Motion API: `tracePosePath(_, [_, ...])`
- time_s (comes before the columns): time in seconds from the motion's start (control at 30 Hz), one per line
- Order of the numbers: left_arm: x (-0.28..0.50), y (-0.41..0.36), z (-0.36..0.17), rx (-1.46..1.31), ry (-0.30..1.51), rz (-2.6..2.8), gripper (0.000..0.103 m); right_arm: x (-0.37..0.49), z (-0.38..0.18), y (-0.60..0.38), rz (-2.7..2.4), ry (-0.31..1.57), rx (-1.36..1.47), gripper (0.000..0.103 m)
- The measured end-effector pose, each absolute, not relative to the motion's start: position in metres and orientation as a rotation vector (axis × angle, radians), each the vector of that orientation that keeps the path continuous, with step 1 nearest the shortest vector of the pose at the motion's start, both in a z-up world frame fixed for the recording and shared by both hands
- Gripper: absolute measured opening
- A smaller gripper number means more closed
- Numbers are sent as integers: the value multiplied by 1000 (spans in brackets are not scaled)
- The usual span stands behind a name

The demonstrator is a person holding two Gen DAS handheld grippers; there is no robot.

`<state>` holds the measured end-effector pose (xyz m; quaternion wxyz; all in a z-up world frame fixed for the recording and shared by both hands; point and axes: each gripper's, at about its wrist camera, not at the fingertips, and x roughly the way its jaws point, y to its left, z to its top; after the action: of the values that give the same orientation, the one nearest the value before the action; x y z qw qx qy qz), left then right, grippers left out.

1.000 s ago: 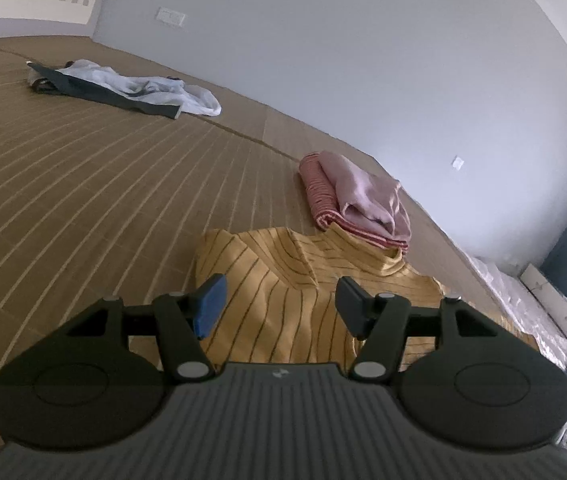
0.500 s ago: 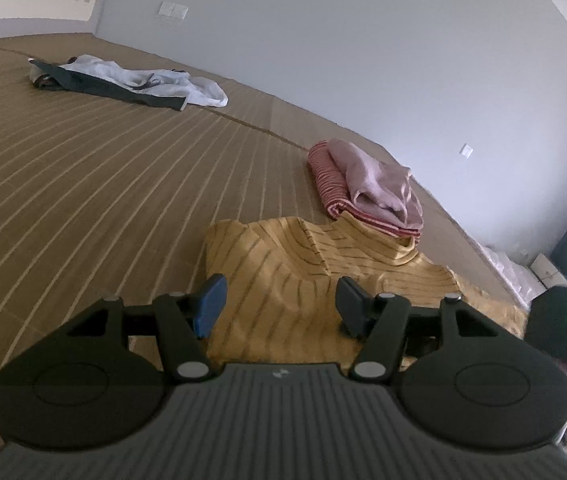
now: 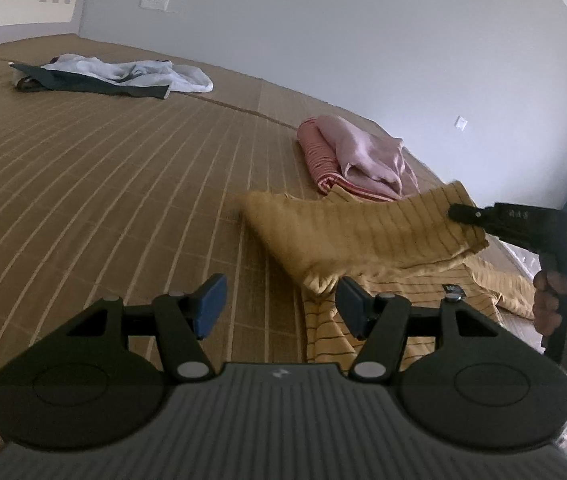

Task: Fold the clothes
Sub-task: 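Grasp the sweater side edge with the right gripper and fold it over the body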

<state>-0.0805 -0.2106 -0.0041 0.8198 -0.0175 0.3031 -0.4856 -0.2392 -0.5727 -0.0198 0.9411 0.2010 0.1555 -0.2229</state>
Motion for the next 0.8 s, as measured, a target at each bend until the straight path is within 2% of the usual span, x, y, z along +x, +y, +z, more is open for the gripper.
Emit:
tracePosePath(0.43, [-85, -222, -11, 29, 663, -1051, 68, -269, -35, -626, -611, 336, 442, 8])
tracePosePath(0.53, [-86, -223, -12, 38, 665, -1054, 72, -263, -46, -638, -610, 386, 463, 9])
tracePosePath(0.57, [-86, -223, -12, 40, 665, -1054, 74, -260, -51, -642, -608, 412, 468, 11])
tracePosePath(0.7, [-89, -225, -12, 64, 657, -1061, 75, -254, -67, -646, -654, 478, 434, 42])
tracePosePath(0.8, [-89, -227, -14, 64, 661, -1067, 75, -265, -63, -635, -700, 442, 386, 42])
